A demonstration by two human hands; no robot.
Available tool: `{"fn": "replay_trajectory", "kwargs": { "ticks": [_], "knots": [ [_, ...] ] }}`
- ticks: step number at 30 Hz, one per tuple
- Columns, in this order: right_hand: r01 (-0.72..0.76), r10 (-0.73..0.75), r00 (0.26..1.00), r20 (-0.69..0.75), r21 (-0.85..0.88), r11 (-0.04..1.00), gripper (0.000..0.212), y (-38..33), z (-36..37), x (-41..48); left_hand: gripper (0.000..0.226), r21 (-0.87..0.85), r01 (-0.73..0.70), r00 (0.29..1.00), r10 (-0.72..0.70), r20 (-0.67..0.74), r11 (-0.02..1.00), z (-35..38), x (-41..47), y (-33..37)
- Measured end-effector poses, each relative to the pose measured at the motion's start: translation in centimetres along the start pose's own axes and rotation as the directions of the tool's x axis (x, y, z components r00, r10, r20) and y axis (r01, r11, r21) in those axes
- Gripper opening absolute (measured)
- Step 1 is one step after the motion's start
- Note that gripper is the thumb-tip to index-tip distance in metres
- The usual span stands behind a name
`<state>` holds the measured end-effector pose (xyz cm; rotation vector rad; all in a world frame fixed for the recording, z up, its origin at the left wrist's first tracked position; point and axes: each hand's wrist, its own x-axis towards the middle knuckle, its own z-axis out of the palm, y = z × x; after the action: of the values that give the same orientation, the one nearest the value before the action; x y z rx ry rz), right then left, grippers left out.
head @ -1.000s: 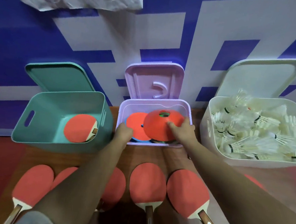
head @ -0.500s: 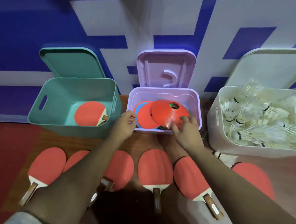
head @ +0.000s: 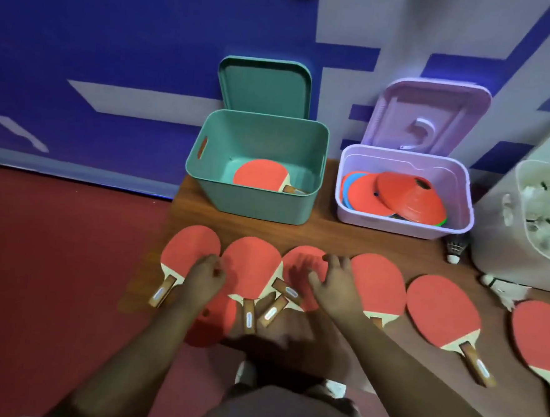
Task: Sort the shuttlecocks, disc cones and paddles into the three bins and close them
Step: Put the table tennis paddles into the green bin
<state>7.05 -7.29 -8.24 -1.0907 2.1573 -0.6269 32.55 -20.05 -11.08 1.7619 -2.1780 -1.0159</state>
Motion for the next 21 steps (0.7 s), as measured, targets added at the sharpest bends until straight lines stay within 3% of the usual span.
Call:
{"fn": "replay_trajectory", "kwargs": {
  "ticks": [2, 6, 8, 10, 14, 18, 21],
  "knots": [
    [-0.015, 0.017, 0.998, 0.057, -0.040, 0.999, 0.055, -2.0, 3.0, -0.6, 0.021, 0.077, 0.050, 0.998, -0.054, 0.041, 0.996, -1.2, -0.3, -3.7],
    [0.006, 0.014, 0.988, 0.154, -0.134, 0.991, 0.045, -4.7, 8.9, -1.2, 0.058, 0.221, 0.155, 0.968, -0.193, 0.161, 0.963, -1.4, -1.4, -8.8],
    [0.000, 0.041, 0.980, 0.193, -0.208, 0.978, 0.048, -5.3, 11.5, -1.7, 0.083, 0.323, 0.122, 0.953, -0.201, 0.225, 0.939, -0.5, -1.7, -10.8],
    [-0.014, 0.075, 0.970, 0.230, -0.255, 0.967, 0.056, -5.5, 13.4, -2.0, 0.092, 0.359, 0.103, 0.966, -0.179, 0.187, 0.928, 0.4, -1.9, -11.9],
    [-0.067, 0.121, 0.978, 0.169, -0.292, 0.954, 0.062, -4.9, 14.7, -1.8, 0.082, 0.382, 0.197, 0.967, -0.243, 0.078, 0.903, 1.5, -2.1, -12.5],
    [-0.101, 0.118, 0.993, 0.028, -0.344, 0.934, 0.044, -4.6, 14.2, -1.3, 0.051, 0.152, 0.171, 0.967, -0.196, 0.163, 0.973, 1.4, -1.2, -14.0],
    [-0.098, 0.118, 0.992, 0.050, -0.291, 0.952, 0.041, -4.6, 14.4, -1.0, 0.026, -0.096, 0.187, 0.969, -0.167, 0.181, 0.978, -0.7, -0.7, -13.1]
  ]
}}
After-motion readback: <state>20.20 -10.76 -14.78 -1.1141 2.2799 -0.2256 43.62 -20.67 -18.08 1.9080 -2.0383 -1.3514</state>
